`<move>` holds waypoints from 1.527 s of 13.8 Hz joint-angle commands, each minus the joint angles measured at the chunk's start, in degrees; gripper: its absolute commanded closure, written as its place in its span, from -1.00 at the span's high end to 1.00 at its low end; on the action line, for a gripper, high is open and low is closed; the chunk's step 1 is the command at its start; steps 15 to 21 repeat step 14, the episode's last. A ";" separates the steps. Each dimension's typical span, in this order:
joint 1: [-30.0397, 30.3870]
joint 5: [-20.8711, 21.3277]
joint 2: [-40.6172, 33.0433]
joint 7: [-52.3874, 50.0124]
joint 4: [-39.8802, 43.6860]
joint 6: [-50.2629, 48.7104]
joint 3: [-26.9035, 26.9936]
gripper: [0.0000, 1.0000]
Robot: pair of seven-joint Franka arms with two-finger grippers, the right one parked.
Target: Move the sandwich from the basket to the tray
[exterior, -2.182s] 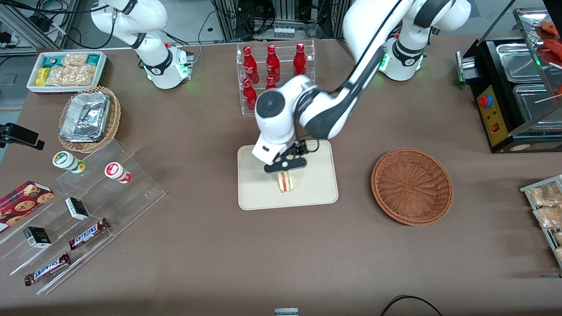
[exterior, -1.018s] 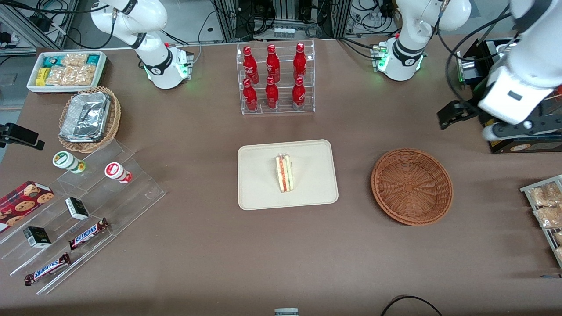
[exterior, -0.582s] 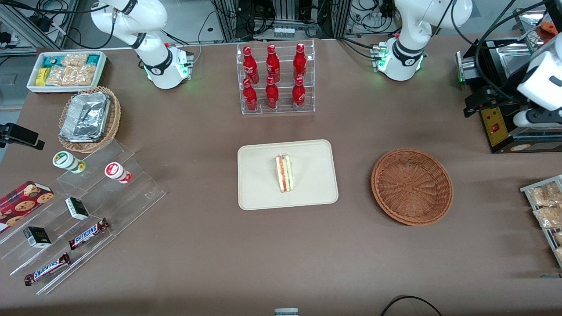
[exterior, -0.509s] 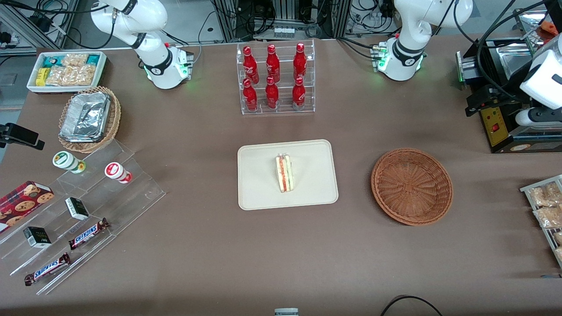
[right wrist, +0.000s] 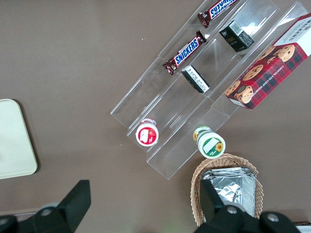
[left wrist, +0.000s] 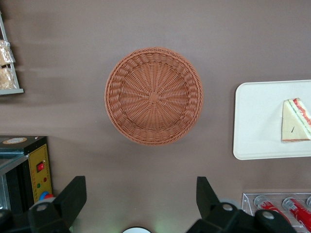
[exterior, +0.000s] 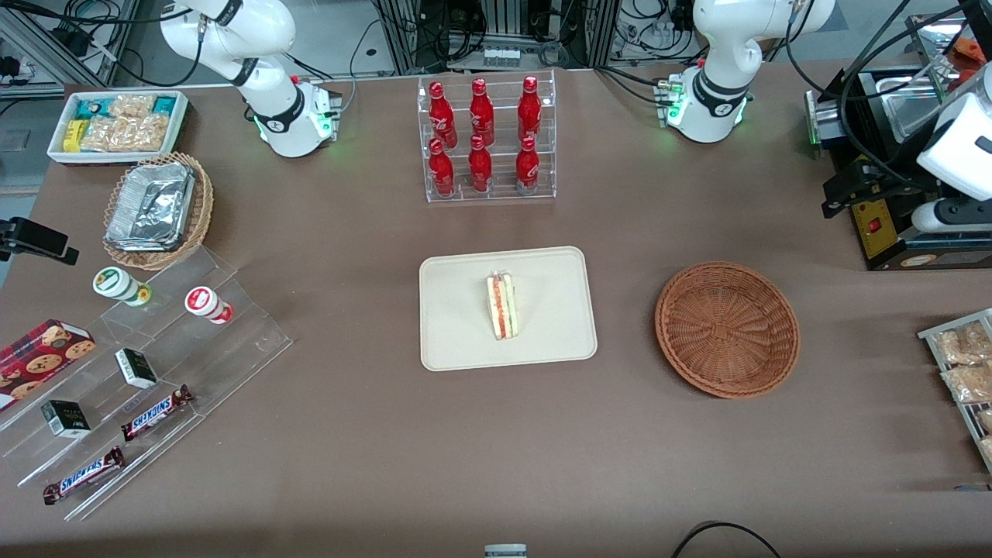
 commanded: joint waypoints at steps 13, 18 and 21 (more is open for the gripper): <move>0.65 2.33 0.90 5.71 4.30 -5.57 -0.46 1.00; 0.65 2.42 0.90 5.63 4.21 -5.39 -0.46 1.00; 0.65 2.42 0.90 5.63 4.21 -5.39 -0.46 1.00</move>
